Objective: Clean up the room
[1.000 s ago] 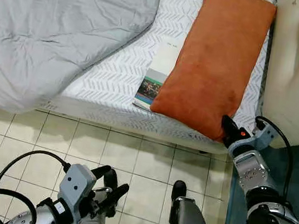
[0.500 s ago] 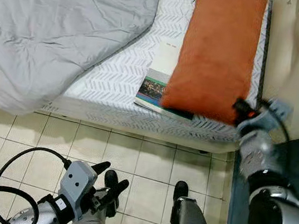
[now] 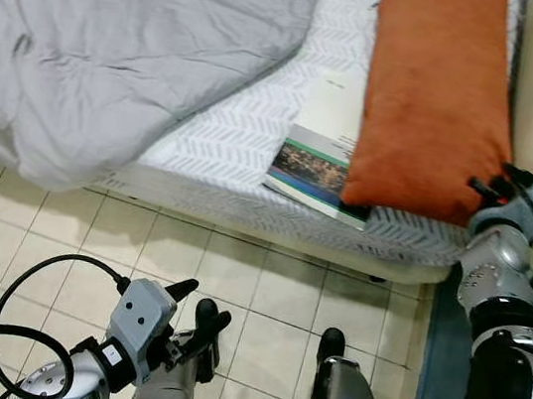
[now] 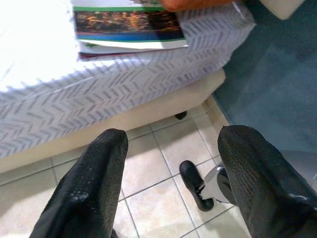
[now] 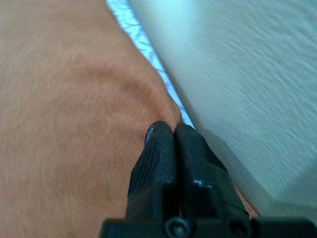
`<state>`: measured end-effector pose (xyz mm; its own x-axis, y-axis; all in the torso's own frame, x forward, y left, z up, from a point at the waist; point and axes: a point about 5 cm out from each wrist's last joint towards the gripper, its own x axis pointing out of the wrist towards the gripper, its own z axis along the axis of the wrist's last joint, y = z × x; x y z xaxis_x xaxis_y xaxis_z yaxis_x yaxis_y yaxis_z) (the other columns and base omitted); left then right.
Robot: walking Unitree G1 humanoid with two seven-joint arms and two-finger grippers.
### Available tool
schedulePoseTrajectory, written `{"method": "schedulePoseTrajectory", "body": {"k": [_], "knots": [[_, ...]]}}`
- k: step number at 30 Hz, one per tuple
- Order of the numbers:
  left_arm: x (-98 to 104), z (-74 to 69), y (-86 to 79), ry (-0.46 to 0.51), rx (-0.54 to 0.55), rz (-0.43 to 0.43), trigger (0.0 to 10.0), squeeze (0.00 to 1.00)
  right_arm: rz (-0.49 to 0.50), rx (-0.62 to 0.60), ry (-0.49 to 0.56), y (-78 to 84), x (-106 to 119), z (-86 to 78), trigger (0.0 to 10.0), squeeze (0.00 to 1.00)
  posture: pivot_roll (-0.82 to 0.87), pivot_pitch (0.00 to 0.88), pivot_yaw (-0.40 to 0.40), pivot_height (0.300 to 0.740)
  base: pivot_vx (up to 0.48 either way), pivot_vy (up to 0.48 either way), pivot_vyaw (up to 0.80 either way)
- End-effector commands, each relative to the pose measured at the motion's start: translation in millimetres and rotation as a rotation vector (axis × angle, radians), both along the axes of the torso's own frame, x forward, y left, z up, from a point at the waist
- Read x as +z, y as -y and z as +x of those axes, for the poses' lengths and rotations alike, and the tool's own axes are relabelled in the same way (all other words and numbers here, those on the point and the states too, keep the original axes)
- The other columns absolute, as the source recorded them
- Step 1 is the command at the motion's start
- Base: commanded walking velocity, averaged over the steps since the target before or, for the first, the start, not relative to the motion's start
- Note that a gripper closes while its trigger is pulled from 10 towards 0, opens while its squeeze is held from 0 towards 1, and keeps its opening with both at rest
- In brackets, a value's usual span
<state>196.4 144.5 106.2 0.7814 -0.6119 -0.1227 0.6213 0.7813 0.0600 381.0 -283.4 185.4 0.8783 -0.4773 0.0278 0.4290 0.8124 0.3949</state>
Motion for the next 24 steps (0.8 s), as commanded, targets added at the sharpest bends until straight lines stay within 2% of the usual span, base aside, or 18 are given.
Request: {"method": "schedulePoseTrajectory", "body": {"k": [1,2,7,9,13,17,20,21,22,23,24], "knots": [[-12,-5.6,-7.6,-0.052,0.027,0.02,10.0,0.0,0.151,-0.199,-0.051,37.8,-27,-25.4,0.0,0.0,-0.01,0.567,0.066,0.74,0.0,0.0,0.0],[-12,-5.6,-7.6,-0.052,0.027,0.02,10.0,0.0,0.151,-0.199,-0.051,37.8,-27,-25.4,0.0,0.0,-0.01,0.567,0.066,0.74,0.0,0.0,0.0],[-11,-2.7,-8.4,-0.042,0.028,0.024,10.0,0.0,0.316,-0.373,-0.045,60.5,-43,-45.6,0.0,0.0,-0.01,0.567,0.068,0.74,0.0,0.0,0.0],[-10,-1.9,-8.4,-0.04,0.028,0.024,10.0,0.0,0.343,-0.404,-0.05,63.7,-49,-50.8,0.0,0.0,-0.01,0.566,0.068,0.74,0.0,0.0,0.0],[-10,-0.8,-7.5,-0.033,0.028,0.023,10.0,0.0,0.329,-0.418,-0.08,64.2,-58,-56.1,0.0,0.0,-0.01,0.563,0.067,0.74,0.0,0.0,0.0],[-10,0.7,-7.3,-0.028,0.027,0.024,10.0,0.0,0.315,-0.525,-0.133,74.8,-66,-69.9,0.0,0.0,-0.02,0.564,0.063,0.74,0.0,0.0,0.0],[-10,0.9,-7.0,-0.028,0.026,0.024,10.0,0.0,0.334,-0.532,-0.138,74.6,-70,-71.6,0.0,0.0,-0.02,0.561,0.061,0.74,0.0,0.0,0.0],[-11,1.0,-6.7,-0.028,0.026,0.025,10.0,0.0,0.347,-0.482,-0.135,68.0,-71,-66.6,0.0,0.0,-0.02,0.561,0.061,0.74,0.0,0.0,0.0],[-11,1.4,-6.2,-0.022,0.027,0.033,10.0,0.0,0.334,-0.367,-0.135,52.7,-71,-54.5,0.0,0.0,-0.02,0.559,0.061,0.74,0.0,0.0,0.0],[-11,1.8,-6.1,-0.017,0.029,0.043,10.0,0.0,0.305,-0.265,-0.152,38.9,-70,-44.8,10.0,0.0,-0.02,0.559,0.061,0.74,0.0,0.0,0.0],[-11,2.5,-6.0,-0.013,0.031,0.053,10.0,0.0,0.265,-0.195,-0.174,28.3,-70,-38.2,10.0,0.43,-0.02,0.555,0.06,0.74,0.0,0.0,0.0]]}}
